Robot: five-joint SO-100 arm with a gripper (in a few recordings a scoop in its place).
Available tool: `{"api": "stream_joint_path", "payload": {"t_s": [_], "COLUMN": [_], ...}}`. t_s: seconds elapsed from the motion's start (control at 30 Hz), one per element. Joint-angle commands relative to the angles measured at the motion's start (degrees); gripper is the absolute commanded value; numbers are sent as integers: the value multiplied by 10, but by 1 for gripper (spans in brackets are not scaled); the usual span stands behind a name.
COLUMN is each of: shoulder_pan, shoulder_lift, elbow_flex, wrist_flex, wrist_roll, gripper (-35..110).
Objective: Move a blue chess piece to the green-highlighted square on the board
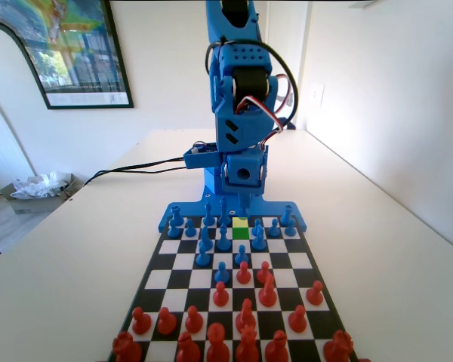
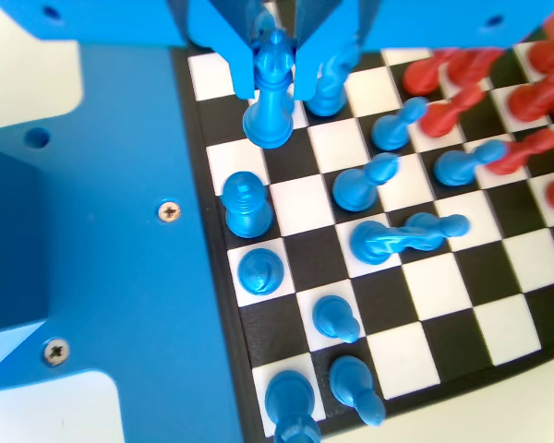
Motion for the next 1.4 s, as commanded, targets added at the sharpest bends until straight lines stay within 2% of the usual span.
{"api": "stream_joint_path", "payload": {"t_s": [0.0,1.37], "shoulder_pan": [-2,9], "shoulder_lift": [-2,-80], "elbow_flex": [-32,-33], "wrist_flex": [8,-88], "wrist_roll": [-1,36], "gripper": [1,1]}}
